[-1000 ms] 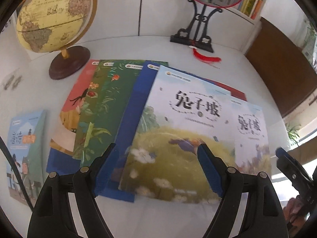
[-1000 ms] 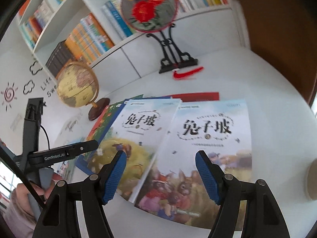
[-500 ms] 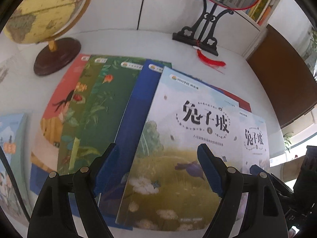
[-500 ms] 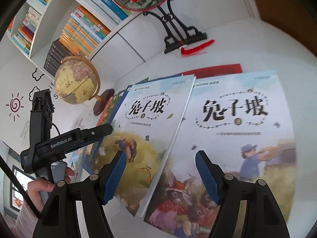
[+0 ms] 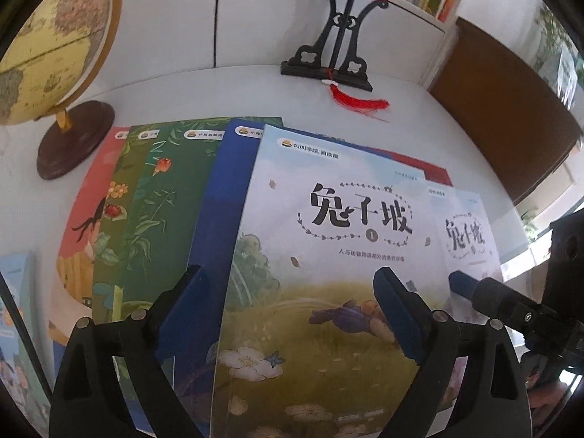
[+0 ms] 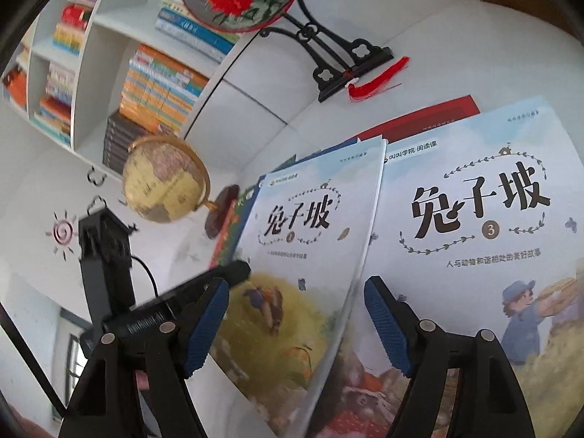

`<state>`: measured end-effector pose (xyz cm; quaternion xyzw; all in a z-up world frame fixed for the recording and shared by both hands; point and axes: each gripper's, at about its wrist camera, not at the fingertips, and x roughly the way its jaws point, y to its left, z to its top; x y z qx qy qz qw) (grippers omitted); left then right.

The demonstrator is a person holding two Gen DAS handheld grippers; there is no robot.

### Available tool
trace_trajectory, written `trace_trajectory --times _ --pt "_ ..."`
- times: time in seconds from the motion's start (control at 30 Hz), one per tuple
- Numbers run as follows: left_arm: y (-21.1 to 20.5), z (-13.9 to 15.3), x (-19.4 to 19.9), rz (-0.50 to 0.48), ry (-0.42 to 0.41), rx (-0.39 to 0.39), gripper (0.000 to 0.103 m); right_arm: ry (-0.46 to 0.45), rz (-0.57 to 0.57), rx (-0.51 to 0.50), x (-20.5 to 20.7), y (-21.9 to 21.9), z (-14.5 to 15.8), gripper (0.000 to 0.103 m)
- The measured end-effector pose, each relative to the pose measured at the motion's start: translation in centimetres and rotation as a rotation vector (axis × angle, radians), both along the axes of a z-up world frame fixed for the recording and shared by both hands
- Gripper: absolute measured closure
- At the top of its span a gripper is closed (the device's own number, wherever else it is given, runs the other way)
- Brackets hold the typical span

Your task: Organize books

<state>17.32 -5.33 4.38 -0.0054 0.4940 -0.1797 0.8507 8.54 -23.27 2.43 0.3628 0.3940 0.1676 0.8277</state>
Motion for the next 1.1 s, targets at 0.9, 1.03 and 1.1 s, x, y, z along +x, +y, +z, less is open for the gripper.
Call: trace_trajectory --times 0.9,1.03,1.1 --pt "3.8 0.6 -5.0 0.049 0.066 -0.106 0.084 0.028 0.069 -0.118 -2.6 3.9 -0.3 0.094" --pt "5.7 1.1 -5.2 0.091 0.093 -0.295 0.084 0.020 0.073 -0.179 -3.0 4.2 0.2 0.094" --pt "5.9 1.3 -5.1 0.093 0.097 -0.341 0.084 0.020 0.078 -0.186 -3.1 4.1 0.1 0.094"
